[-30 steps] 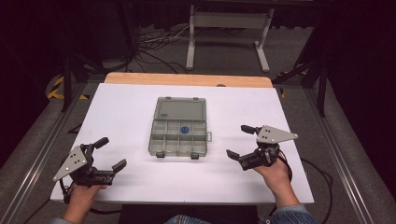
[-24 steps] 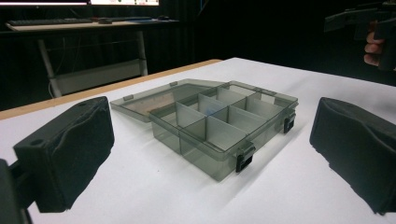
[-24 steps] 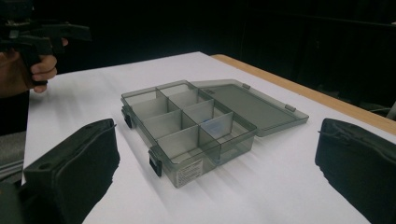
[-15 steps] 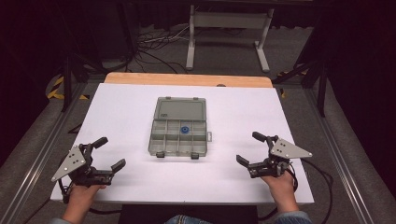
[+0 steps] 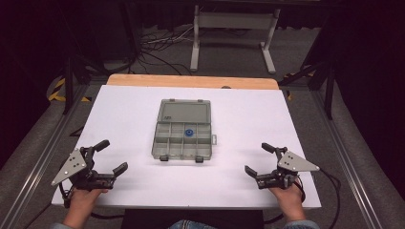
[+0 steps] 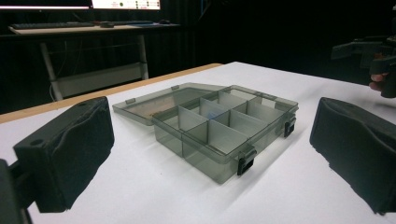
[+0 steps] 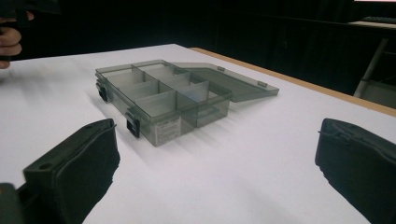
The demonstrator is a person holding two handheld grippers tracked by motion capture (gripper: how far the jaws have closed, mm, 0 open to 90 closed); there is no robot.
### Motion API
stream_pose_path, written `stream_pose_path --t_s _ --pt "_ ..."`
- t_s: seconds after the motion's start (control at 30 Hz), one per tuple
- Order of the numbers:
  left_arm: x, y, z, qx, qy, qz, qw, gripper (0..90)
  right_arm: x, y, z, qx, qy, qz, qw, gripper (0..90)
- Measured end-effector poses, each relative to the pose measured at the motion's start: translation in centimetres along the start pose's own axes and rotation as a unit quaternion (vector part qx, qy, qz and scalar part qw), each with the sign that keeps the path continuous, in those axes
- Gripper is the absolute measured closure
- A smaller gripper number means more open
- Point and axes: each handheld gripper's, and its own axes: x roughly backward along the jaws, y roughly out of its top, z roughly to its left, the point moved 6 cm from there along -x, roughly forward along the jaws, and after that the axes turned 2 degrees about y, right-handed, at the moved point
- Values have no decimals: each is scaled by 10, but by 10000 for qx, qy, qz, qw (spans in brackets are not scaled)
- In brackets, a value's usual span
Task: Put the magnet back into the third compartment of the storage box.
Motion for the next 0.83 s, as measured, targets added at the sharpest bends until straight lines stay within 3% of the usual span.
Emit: stream_pose_path --t_s 0.13,0.3,0.83 --pt "-1 0 0 10 -15 -7 10000 5 2 -3 -5 -125 -186 -56 9997 0" --pt "-1 -1 1 21 -39 2 10000 5 1 -7 -9 -238 -234 -52 9994 0" --pt "-1 -1 1 46 -45 -12 10000 5 -2 -5 -4 -44 -155 -47 9999 0"
